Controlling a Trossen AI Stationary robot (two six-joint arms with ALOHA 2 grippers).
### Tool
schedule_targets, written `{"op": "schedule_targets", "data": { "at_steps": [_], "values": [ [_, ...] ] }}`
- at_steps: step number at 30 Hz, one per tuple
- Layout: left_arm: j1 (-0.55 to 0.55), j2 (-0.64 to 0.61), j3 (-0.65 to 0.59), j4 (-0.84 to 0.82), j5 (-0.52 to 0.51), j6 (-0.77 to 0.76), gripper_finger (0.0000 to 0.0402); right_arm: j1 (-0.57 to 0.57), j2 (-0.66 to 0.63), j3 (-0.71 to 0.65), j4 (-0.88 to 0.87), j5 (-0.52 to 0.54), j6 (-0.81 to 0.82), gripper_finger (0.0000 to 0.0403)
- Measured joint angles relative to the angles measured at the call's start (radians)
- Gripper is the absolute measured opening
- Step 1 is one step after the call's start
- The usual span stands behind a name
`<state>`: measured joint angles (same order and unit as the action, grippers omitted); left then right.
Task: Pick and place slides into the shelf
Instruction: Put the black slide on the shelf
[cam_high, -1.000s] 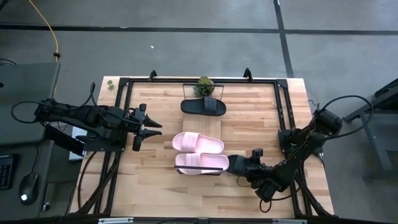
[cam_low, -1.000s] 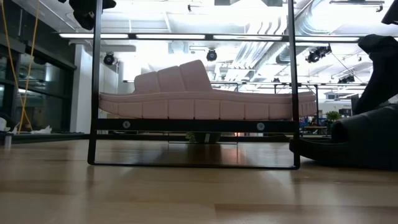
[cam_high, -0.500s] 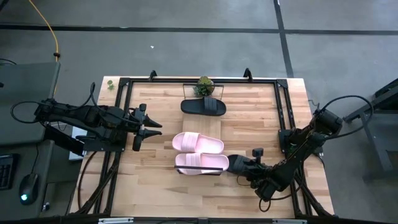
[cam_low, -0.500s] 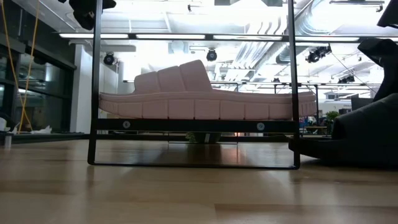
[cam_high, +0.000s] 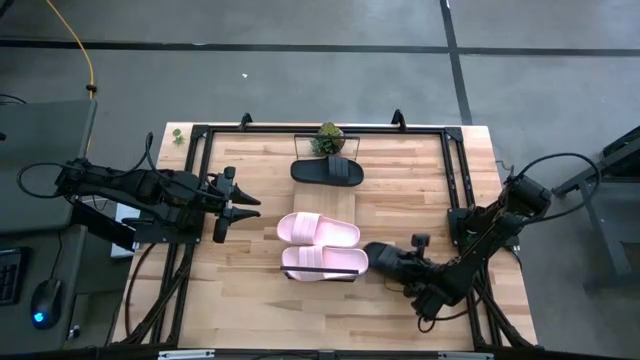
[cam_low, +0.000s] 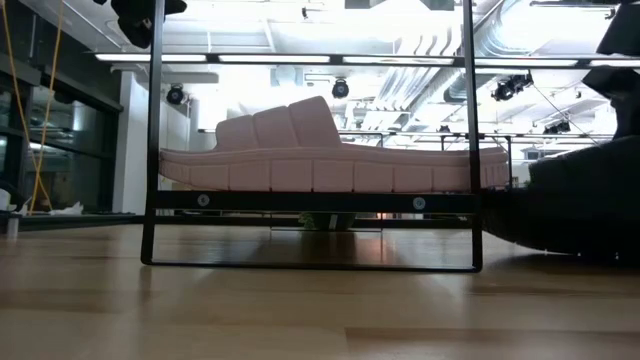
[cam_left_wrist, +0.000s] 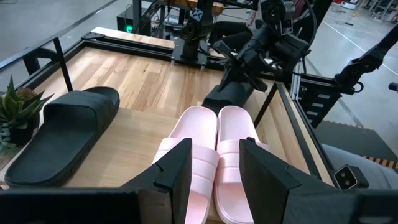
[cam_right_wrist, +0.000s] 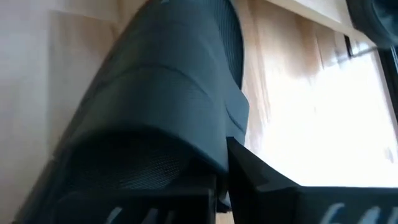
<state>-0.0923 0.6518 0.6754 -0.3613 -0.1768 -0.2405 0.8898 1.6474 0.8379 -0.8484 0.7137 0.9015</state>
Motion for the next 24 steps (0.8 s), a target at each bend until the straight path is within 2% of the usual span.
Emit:
{"op": "schedule_targets", "data": {
  "at_steps": [14, 19, 24],
  "values": [
    [0.0, 0.0, 0.0, 0.0, 0.0, 0.0, 0.0117, 0.0, -0.001, 0.005, -0.103, -0.018, 0.112, 0.0001],
    [0.0, 0.0, 0.0, 0.0, 0.0, -0.003, 0.0117, 0.002, 0.003, 0.045, -0.272, -0.058, 0.174, 0.0],
    [0.0, 0.0, 0.0, 0.0, 0.0, -0.003, 0.0117, 0.001, 0.002, 0.098, -0.412, -0.017, 0.242, 0.0]
  ]
}}
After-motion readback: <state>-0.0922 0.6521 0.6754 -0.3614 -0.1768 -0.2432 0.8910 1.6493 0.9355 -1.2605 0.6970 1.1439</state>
